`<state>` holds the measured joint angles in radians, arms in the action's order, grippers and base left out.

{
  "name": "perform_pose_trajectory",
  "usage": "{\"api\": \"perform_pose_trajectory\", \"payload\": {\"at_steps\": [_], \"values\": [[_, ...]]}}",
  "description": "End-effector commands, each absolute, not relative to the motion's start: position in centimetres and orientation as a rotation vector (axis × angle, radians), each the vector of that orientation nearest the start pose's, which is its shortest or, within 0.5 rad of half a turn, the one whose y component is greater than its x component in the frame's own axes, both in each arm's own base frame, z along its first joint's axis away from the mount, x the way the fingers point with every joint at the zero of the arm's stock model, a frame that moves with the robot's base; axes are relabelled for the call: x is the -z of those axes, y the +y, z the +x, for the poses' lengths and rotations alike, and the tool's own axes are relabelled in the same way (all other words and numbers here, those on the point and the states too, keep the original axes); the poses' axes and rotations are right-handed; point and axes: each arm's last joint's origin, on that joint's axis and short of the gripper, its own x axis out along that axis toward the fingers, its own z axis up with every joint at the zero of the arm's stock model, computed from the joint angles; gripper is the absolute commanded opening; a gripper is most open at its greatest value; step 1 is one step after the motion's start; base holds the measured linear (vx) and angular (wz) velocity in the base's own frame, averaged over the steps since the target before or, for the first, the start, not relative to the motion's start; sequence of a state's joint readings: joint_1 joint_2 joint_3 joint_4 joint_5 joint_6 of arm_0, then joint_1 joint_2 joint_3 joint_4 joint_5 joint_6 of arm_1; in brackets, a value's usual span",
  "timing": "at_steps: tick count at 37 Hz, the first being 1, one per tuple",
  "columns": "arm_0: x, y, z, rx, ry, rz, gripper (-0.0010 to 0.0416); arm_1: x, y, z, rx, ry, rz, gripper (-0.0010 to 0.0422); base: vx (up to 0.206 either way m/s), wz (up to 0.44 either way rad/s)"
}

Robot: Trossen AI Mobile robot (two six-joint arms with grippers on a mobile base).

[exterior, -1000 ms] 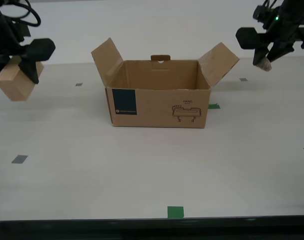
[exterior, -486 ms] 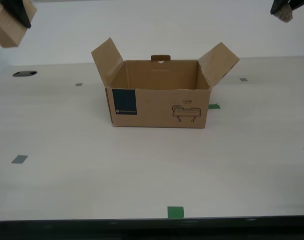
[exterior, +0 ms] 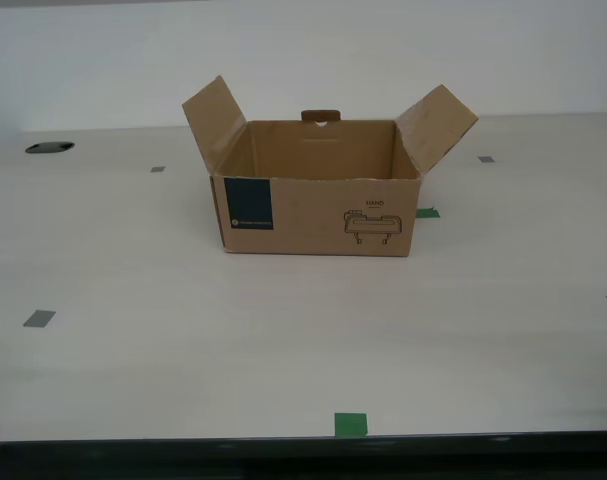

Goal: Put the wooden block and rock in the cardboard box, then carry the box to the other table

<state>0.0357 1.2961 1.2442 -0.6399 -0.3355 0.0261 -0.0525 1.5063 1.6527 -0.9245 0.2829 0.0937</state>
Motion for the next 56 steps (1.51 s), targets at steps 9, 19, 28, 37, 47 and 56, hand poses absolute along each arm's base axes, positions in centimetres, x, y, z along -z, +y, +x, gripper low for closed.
{"api": "perform_pose_trajectory", "payload": {"at_steps": [9, 19, 28, 37, 47, 56], "values": [[-36.0, 2.7, 25.8, -0.600, 0.613, 0.193, -0.0001, -41.6, -5.9, 29.8, 0.524, 0.667, 0.050, -0.0001, 0.000, 0.000], [-36.4, 4.0, 25.7, -0.768, 0.554, 0.193, -0.0001, -41.7, -10.0, 29.7, 0.685, 0.553, 0.204, -0.0001, 0.000, 0.000], [-36.9, 5.2, 25.7, -0.849, 0.506, 0.173, -0.0001, -38.8, -13.5, 31.6, 0.772, 0.615, 0.240, -0.0001, 0.000, 0.000], [-36.5, 6.5, 26.0, -0.896, 0.507, 0.146, -0.0001, -34.2, -17.6, 33.8, 0.901, 0.687, 0.339, -0.0001, 0.000, 0.000], [-34.4, 8.9, 27.7, -0.962, 0.584, 0.142, -0.0001, -30.6, -20.6, 35.5, 1.078, 0.683, 0.333, -0.0001, 0.000, 0.000], [-31.4, 11.6, 29.9, -1.016, 0.650, 0.136, -0.0001, -28.1, -21.4, 36.5, 1.160, 0.684, 0.333, -0.0001, 0.000, 0.000]]}}
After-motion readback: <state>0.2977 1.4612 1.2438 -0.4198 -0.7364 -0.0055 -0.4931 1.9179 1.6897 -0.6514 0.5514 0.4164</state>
